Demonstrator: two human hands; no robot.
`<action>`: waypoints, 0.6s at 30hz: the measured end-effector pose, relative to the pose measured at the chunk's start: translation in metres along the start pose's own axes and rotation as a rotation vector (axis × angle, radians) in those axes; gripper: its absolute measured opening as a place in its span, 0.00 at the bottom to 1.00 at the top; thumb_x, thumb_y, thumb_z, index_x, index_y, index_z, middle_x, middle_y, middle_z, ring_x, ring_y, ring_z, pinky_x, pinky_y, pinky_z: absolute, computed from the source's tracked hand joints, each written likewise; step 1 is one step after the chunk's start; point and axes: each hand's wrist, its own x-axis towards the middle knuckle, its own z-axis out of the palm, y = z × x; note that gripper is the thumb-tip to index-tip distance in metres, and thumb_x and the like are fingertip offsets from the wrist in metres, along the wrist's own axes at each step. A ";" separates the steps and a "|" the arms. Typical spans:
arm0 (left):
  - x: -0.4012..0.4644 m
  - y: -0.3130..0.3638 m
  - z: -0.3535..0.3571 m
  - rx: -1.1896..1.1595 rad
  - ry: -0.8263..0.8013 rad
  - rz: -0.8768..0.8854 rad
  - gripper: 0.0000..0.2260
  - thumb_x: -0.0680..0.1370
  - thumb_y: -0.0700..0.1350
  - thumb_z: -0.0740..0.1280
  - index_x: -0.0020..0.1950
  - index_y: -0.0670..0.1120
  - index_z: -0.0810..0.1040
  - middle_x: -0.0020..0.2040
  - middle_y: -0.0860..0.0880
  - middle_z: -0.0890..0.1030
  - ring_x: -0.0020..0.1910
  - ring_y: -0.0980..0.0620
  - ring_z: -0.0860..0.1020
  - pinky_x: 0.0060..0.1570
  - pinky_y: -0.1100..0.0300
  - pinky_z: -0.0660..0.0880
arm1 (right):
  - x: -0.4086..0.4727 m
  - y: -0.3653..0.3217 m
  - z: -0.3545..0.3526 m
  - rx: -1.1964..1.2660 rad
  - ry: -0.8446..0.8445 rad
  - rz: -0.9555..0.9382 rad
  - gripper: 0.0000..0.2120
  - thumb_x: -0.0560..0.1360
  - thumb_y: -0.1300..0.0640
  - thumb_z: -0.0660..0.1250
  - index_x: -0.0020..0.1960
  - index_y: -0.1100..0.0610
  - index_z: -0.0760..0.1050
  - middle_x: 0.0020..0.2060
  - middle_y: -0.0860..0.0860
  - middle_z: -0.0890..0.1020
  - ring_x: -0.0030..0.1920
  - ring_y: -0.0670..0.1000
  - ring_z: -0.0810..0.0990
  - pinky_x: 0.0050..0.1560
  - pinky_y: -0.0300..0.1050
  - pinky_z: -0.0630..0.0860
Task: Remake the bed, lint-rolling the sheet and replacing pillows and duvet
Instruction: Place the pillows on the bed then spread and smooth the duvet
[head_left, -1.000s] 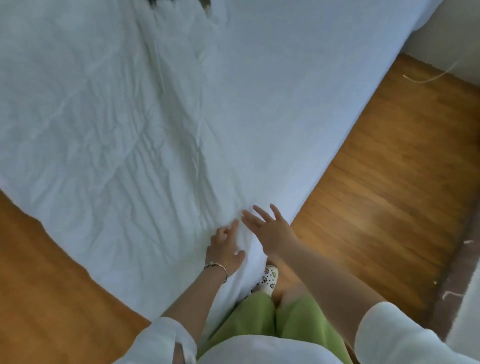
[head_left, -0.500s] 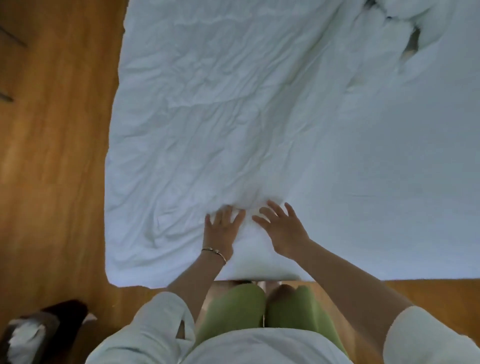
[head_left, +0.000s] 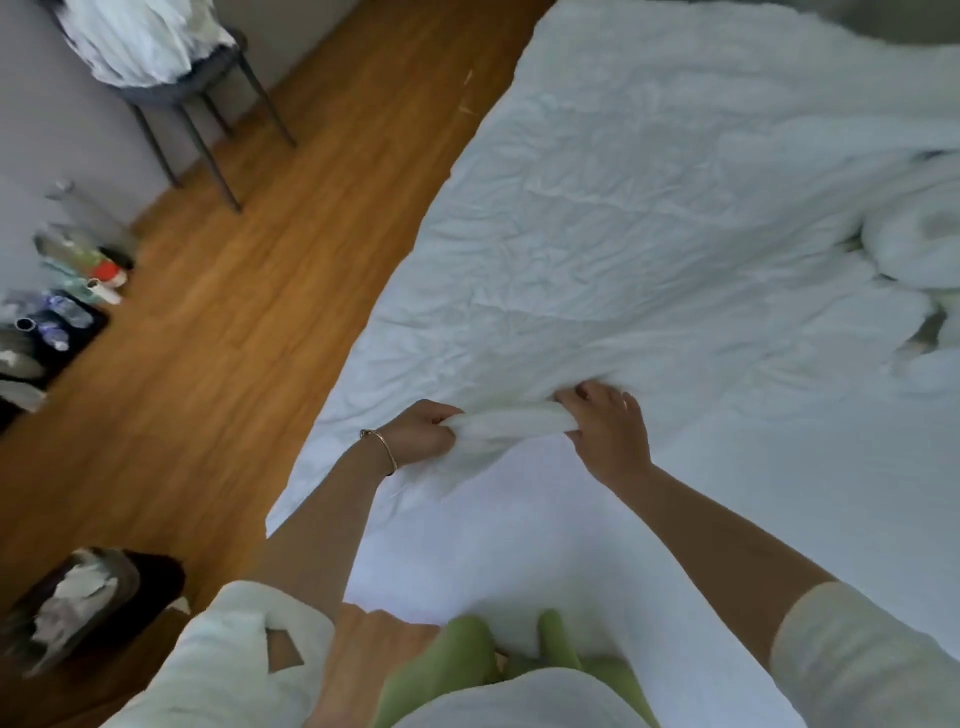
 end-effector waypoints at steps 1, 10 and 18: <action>0.000 0.006 -0.008 0.004 0.001 -0.005 0.18 0.66 0.36 0.58 0.50 0.38 0.82 0.40 0.47 0.81 0.40 0.52 0.79 0.39 0.61 0.74 | 0.009 0.000 -0.015 0.061 -0.060 -0.014 0.22 0.70 0.58 0.75 0.64 0.51 0.77 0.55 0.53 0.80 0.55 0.59 0.78 0.55 0.54 0.74; 0.022 0.089 0.046 0.808 -0.348 0.317 0.39 0.74 0.47 0.69 0.77 0.60 0.49 0.73 0.53 0.64 0.70 0.51 0.64 0.68 0.55 0.66 | -0.022 -0.008 -0.125 0.064 -0.612 0.242 0.26 0.80 0.38 0.56 0.69 0.54 0.72 0.67 0.50 0.75 0.66 0.52 0.73 0.65 0.45 0.69; 0.047 0.134 0.065 0.499 -0.248 0.547 0.14 0.78 0.47 0.69 0.61 0.47 0.76 0.54 0.48 0.80 0.54 0.49 0.77 0.52 0.60 0.72 | -0.038 0.013 -0.123 0.178 0.168 0.320 0.22 0.68 0.41 0.75 0.56 0.51 0.78 0.49 0.47 0.80 0.49 0.50 0.77 0.47 0.42 0.73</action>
